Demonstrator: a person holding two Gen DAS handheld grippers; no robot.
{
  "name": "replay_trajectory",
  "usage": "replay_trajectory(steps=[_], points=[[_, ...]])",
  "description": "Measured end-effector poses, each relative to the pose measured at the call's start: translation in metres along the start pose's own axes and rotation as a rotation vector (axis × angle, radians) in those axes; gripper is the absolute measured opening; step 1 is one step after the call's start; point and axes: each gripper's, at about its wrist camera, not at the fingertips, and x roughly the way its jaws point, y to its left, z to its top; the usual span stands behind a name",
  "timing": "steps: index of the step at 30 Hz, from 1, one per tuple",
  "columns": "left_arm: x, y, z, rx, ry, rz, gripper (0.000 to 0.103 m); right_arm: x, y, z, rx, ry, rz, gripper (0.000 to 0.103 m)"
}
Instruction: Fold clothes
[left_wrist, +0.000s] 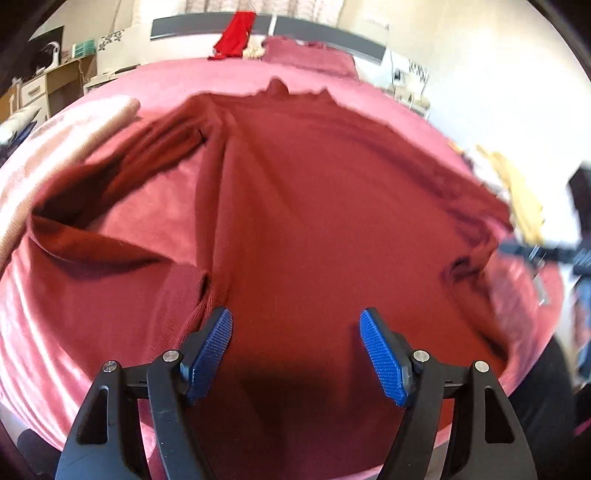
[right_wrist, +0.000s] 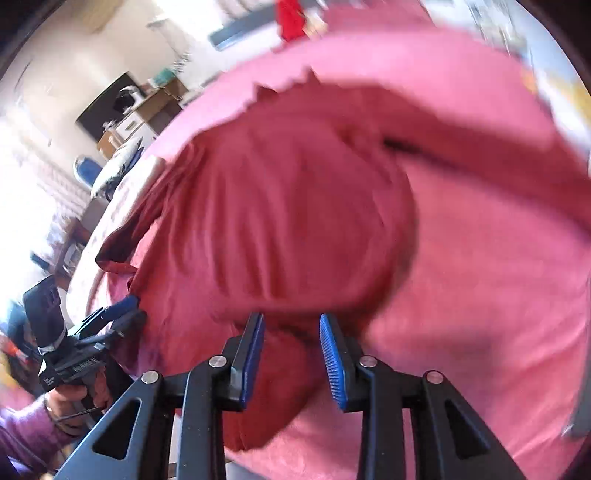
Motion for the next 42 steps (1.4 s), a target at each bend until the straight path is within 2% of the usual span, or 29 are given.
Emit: replay_trajectory(steps=[2, 4, 6, 8, 10, 13, 14, 16, 17, 19, 20, 24, 26, 28, 30, 32, 34, 36, 37, 40, 42], points=[[0.011, -0.009, -0.004, 0.074, -0.003, 0.077, 0.074, 0.012, 0.031, 0.018, -0.133, -0.006, -0.037, 0.034], [0.014, -0.018, -0.006, 0.131, -0.004, 0.127, 0.074, 0.043, 0.059, 0.033, -0.261, 0.041, -0.109, 0.034], [0.015, -0.024, -0.008, 0.179, -0.002, 0.169, 0.075, 0.073, 0.074, 0.036, -0.369, 0.150, -0.189, 0.034], [0.014, -0.020, -0.007, 0.180, 0.013, 0.166, 0.075, 0.093, 0.072, 0.027, -0.442, 0.316, -0.279, 0.033], [0.012, -0.014, -0.006, 0.177, 0.023, 0.160, 0.075, 0.084, 0.051, 0.010, -0.446, 0.405, -0.329, 0.034], [0.009, -0.007, -0.008, 0.177, 0.032, 0.157, 0.075, 0.044, -0.012, -0.024, -0.305, 0.477, -0.458, 0.035], [0.008, -0.006, -0.008, 0.174, 0.036, 0.156, 0.075, 0.030, -0.034, -0.035, -0.231, 0.485, -0.461, 0.036], [0.007, -0.004, -0.007, 0.172, 0.050, 0.157, 0.075, -0.005, -0.072, -0.044, -0.049, 0.435, -0.423, 0.036], [0.007, -0.004, -0.007, 0.179, 0.062, 0.162, 0.075, -0.020, -0.081, -0.045, -0.005, 0.398, -0.436, 0.036], [0.006, -0.005, -0.006, 0.199, 0.080, 0.179, 0.075, -0.046, -0.083, -0.034, -0.006, 0.281, -0.481, 0.037], [0.006, -0.006, -0.007, 0.208, 0.086, 0.186, 0.075, -0.052, -0.078, -0.024, -0.015, 0.222, -0.469, 0.037], [0.006, -0.001, -0.010, 0.201, 0.124, 0.198, 0.076, -0.031, -0.057, 0.042, -0.050, 0.056, -0.322, 0.038], [0.004, 0.007, -0.012, 0.187, 0.138, 0.190, 0.077, 0.001, -0.050, 0.070, -0.031, 0.071, -0.289, 0.038], [0.002, 0.012, -0.013, 0.185, 0.150, 0.184, 0.077, 0.031, -0.046, 0.082, -0.015, 0.110, -0.228, 0.038], [0.000, 0.014, -0.011, 0.200, 0.168, 0.180, 0.077, 0.054, -0.042, 0.073, -0.019, 0.162, -0.179, 0.038], [-0.005, 0.015, -0.008, 0.202, 0.182, 0.156, 0.077, 0.072, -0.019, 0.050, -0.089, 0.211, -0.204, 0.038], [-0.023, 0.023, 0.001, 0.147, 0.154, 0.063, 0.077, 0.077, 0.004, 0.028, -0.190, 0.203, -0.272, 0.041], [-0.039, 0.041, 0.011, 0.073, 0.100, 0.038, 0.077, 0.064, 0.018, 0.014, -0.238, 0.150, -0.307, 0.041], [-0.047, 0.054, 0.017, 0.023, 0.069, 0.037, 0.077, 0.057, 0.022, 0.009, -0.234, 0.135, -0.296, 0.041], [-0.058, 0.110, 0.031, -0.213, 0.009, 0.087, 0.077, 0.044, 0.027, -0.003, -0.167, 0.135, -0.196, 0.040], [-0.061, 0.142, 0.029, -0.380, -0.008, 0.107, 0.077, 0.044, 0.032, -0.008, -0.158, 0.162, -0.214, 0.040]])
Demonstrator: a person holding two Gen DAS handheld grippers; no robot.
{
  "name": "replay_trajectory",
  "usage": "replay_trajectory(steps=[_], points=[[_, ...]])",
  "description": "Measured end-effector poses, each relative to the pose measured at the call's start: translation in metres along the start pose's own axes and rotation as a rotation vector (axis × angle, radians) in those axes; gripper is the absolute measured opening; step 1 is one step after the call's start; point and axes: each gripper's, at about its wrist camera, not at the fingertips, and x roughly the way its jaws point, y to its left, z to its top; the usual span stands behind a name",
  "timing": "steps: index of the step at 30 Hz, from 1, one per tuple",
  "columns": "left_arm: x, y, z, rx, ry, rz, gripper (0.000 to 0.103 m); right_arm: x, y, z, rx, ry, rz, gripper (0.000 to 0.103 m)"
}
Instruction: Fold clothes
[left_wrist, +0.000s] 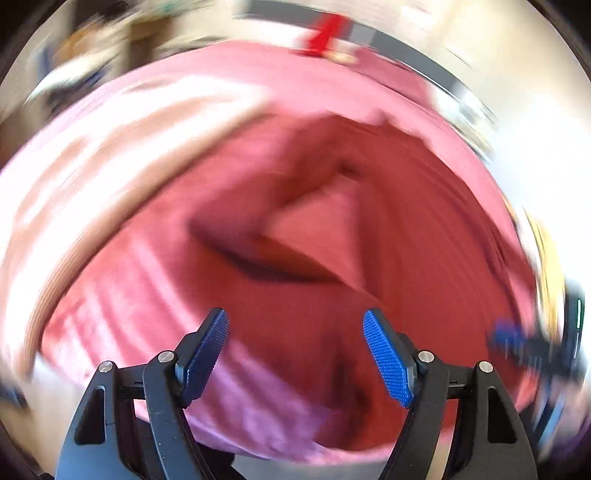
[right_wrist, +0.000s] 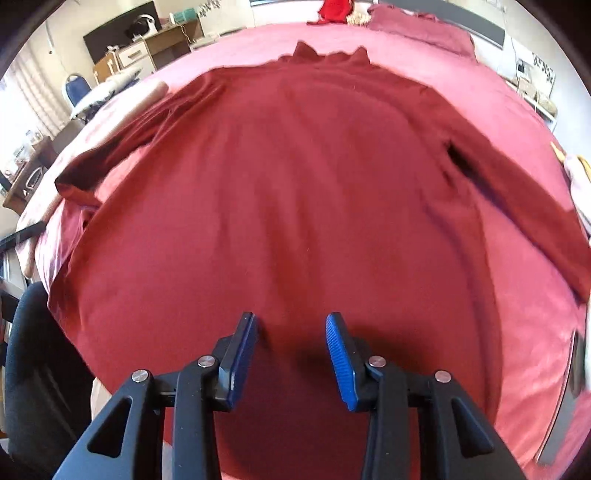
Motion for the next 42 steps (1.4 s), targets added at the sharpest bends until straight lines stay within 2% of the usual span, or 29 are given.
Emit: replay_trajectory(steps=[1, 2, 4, 8, 10, 11, 13, 15, 16, 17, 18, 19, 20, 21, 23, 25, 26, 27, 28, 29, 30, 31, 33, 37, 40, 42], points=[[0.002, 0.011, 0.000, -0.071, 0.007, -0.024, 0.077, 0.000, 0.002, -0.002, 0.001, 0.013, -0.006, 0.040], [0.005, 0.013, -0.002, -0.081, 0.022, -0.043, 0.077, 0.000, 0.004, -0.004, 0.003, 0.015, -0.002, 0.040], [0.015, 0.001, -0.009, -0.019, 0.067, -0.062, 0.077, -0.001, 0.008, -0.007, 0.000, 0.018, 0.002, 0.040], [0.042, -0.057, -0.026, 0.338, 0.073, -0.032, 0.077, 0.002, 0.009, -0.010, -0.005, 0.052, -0.011, 0.041], [0.059, -0.068, -0.028, 0.417, 0.096, 0.004, 0.077, 0.002, 0.005, -0.009, 0.017, 0.063, -0.001, 0.041], [0.066, -0.066, -0.026, 0.407, 0.112, 0.021, 0.077, 0.001, 0.002, -0.009, 0.027, 0.068, 0.004, 0.042], [0.071, -0.048, -0.017, 0.285, 0.140, -0.037, 0.077, -0.002, -0.001, -0.009, 0.032, 0.072, 0.011, 0.042], [0.060, -0.028, -0.006, 0.144, 0.117, -0.143, 0.077, -0.004, -0.005, -0.011, 0.035, 0.073, 0.018, 0.042], [0.053, -0.015, 0.000, 0.081, 0.086, -0.147, 0.077, -0.005, -0.007, -0.013, 0.036, 0.071, 0.022, 0.042], [0.047, -0.003, 0.006, 0.027, 0.057, -0.137, 0.078, -0.006, -0.009, -0.015, 0.035, 0.065, 0.027, 0.042], [0.047, 0.004, 0.010, 0.018, 0.046, -0.070, 0.079, -0.007, -0.010, -0.016, 0.035, 0.061, 0.029, 0.043], [0.051, 0.009, 0.012, 0.020, 0.063, -0.045, 0.079, -0.006, -0.011, -0.016, 0.035, 0.059, 0.028, 0.044], [0.059, 0.011, 0.012, 0.030, 0.109, -0.061, 0.079, -0.006, -0.011, -0.016, 0.034, 0.060, 0.025, 0.044], [0.067, 0.009, 0.010, 0.068, 0.138, -0.052, 0.079, -0.006, -0.011, -0.016, 0.033, 0.064, 0.017, 0.045], [0.077, -0.010, 0.004, 0.246, 0.130, 0.035, 0.082, -0.007, -0.010, -0.015, 0.026, 0.072, -0.001, 0.045], [0.090, -0.030, -0.003, 0.382, 0.111, 0.136, 0.084, -0.009, -0.011, -0.015, 0.026, 0.071, -0.009, 0.046], [0.093, -0.033, -0.004, 0.384, 0.103, 0.155, 0.084, -0.010, -0.012, -0.016, 0.028, 0.068, -0.010, 0.046], [0.094, -0.033, -0.003, 0.366, 0.098, 0.156, 0.085, -0.011, -0.013, -0.017, 0.029, 0.064, -0.008, 0.046], [0.094, -0.033, -0.001, 0.346, 0.096, 0.154, 0.080, -0.013, -0.015, -0.018, 0.028, 0.062, -0.007, 0.046], [0.093, -0.028, 0.003, 0.320, 0.099, 0.137, 0.060, -0.014, -0.016, -0.018, 0.028, 0.061, -0.006, 0.046], [0.090, -0.023, 0.007, 0.296, 0.099, 0.126, 0.044, -0.016, -0.018, -0.018, 0.029, 0.061, -0.003, 0.046], [0.086, -0.016, 0.015, 0.260, 0.103, 0.104, 0.012, -0.017, -0.019, -0.019, 0.033, 0.062, 0.000, 0.046], [0.075, 0.007, 0.035, 0.145, 0.115, 0.009, 0.008, -0.019, -0.022, -0.019, 0.037, 0.064, 0.004, 0.046], [0.036, 0.070, 0.089, -0.138, 0.009, -0.204, 0.008, -0.022, -0.026, -0.019, 0.038, 0.070, -0.002, 0.046], [0.001, 0.124, 0.133, -0.306, -0.119, -0.282, 0.008, -0.025, -0.030, -0.020, 0.044, 0.068, -0.001, 0.046], [-0.017, 0.155, 0.159, -0.341, -0.193, -0.270, 0.008, -0.027, -0.031, -0.021, 0.043, 0.069, -0.001, 0.046]])
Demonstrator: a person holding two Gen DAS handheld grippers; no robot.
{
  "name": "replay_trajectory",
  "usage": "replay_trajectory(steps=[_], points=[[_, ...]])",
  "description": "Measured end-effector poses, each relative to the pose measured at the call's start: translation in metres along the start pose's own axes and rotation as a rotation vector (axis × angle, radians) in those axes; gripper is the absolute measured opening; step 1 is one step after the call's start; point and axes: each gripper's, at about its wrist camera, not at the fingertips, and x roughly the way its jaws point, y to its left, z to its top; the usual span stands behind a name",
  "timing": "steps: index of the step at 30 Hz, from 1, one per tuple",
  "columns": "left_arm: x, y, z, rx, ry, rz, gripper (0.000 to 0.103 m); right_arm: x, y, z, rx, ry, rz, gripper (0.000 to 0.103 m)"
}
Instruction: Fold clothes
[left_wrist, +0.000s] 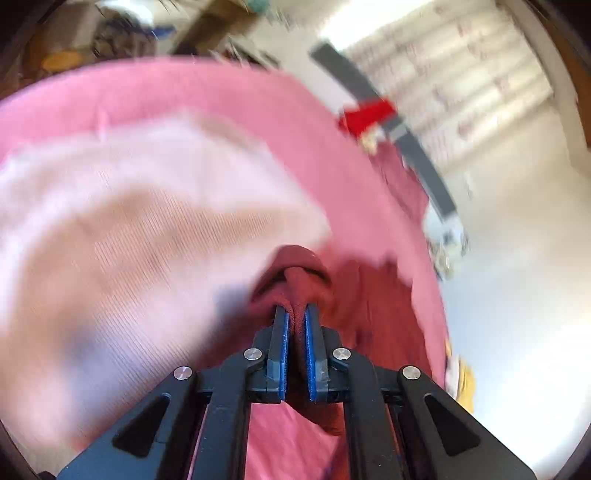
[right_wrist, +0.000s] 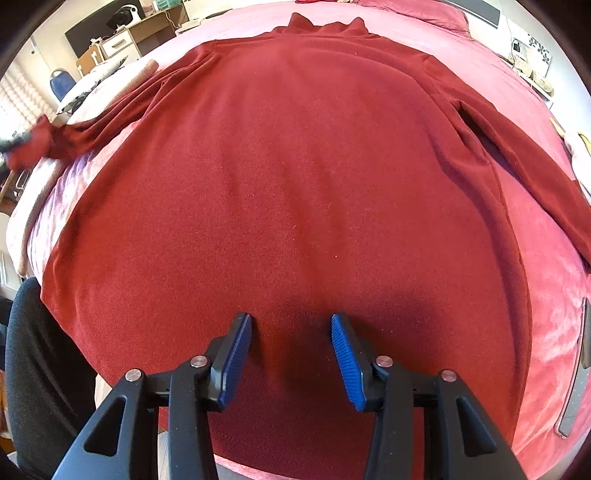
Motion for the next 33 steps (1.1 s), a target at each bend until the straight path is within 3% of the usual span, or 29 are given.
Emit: replay_trajectory(steps=[3, 5, 10, 12, 13, 16, 18, 20, 22, 25, 27, 31, 33], points=[[-0.011, 0.027, 0.042, -0.005, -0.059, 0.052, 0.008, -0.002, -0.001, 0.001, 0.000, 0.011, -0.007, 0.046], [-0.012, 0.054, 0.054, -0.050, -0.052, 0.068, 0.008, -0.004, -0.003, 0.001, 0.004, 0.017, -0.011, 0.046], [-0.026, 0.133, -0.005, -0.265, 0.015, 0.037, 0.012, -0.007, -0.007, 0.001, 0.002, 0.023, -0.018, 0.048], [-0.023, 0.160, -0.018, -0.412, 0.018, 0.008, 0.026, -0.009, -0.009, 0.001, -0.005, 0.026, -0.022, 0.048], [-0.029, 0.178, -0.026, -0.517, -0.003, -0.009, 0.043, -0.009, -0.008, 0.002, -0.016, 0.029, -0.025, 0.048], [-0.050, 0.218, -0.047, -0.798, -0.147, -0.163, 0.052, -0.013, -0.012, 0.001, -0.015, 0.031, -0.015, 0.048], [-0.078, 0.227, -0.053, -0.880, -0.277, -0.183, 0.063, -0.018, -0.016, 0.000, -0.002, 0.023, 0.004, 0.048], [-0.107, 0.216, -0.050, -0.827, -0.349, -0.113, 0.071, -0.030, -0.023, -0.004, 0.030, -0.006, 0.043, 0.048], [-0.127, 0.178, -0.042, -0.600, -0.318, -0.016, 0.072, -0.049, -0.046, -0.020, 0.095, -0.062, 0.093, 0.048], [-0.103, 0.112, -0.056, -0.334, -0.145, -0.028, 0.077, -0.081, -0.072, -0.063, 0.230, -0.148, 0.137, 0.048], [-0.064, 0.065, -0.082, -0.203, 0.022, -0.074, 0.079, -0.086, -0.048, -0.062, 0.304, -0.171, 0.120, 0.048], [0.030, -0.022, -0.171, 0.003, 0.325, -0.143, 0.079, -0.105, -0.097, -0.090, 0.429, -0.161, 0.027, 0.048], [0.055, -0.040, -0.208, 0.081, 0.430, -0.106, 0.079, -0.085, -0.095, -0.085, 0.462, -0.142, 0.026, 0.048]])
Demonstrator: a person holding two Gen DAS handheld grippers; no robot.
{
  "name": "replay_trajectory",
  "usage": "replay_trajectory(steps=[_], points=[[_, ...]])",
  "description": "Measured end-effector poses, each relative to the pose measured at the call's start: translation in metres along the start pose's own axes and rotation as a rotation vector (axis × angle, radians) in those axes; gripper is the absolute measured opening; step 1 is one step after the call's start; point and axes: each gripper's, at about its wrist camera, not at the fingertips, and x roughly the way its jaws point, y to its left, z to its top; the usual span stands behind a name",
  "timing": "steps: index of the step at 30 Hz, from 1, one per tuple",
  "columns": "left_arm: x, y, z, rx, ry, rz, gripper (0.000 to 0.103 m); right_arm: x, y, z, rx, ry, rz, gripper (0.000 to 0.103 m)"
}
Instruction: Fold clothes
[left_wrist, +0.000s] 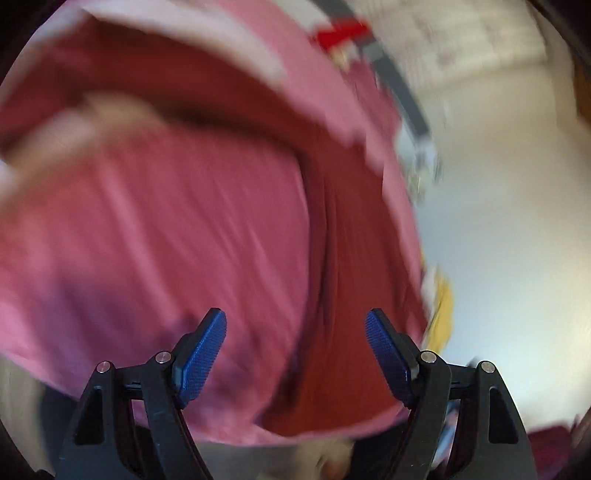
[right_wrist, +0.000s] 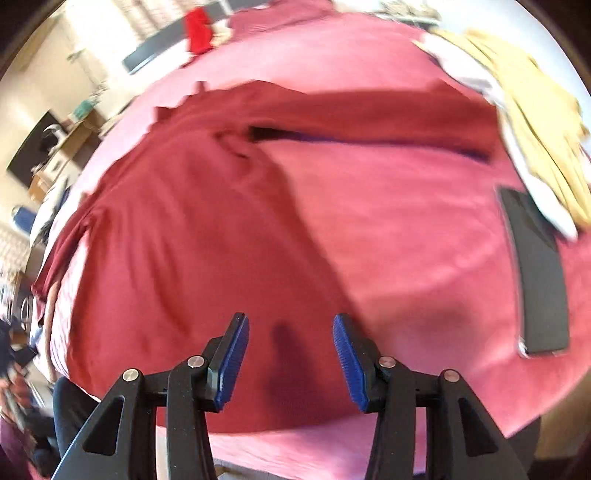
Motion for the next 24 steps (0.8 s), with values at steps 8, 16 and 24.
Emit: replay_trajectory(steps=[8, 16, 24], points=[[0.046, -0.037, -0.057, 0.245, 0.086, 0.205, 0.079, 0.019, -0.040, -0.016, 0.128, 0.057, 0.126, 0.049], [0.053, -0.050, -0.067, 0.295, 0.155, 0.288, 0.049, 0.051, -0.012, -0.016, 0.043, 0.082, 0.068, 0.026], [-0.002, -0.048, -0.069, 0.083, 0.079, 0.024, 0.006, 0.026, -0.015, -0.018, 0.204, 0.100, 0.402, 0.007]])
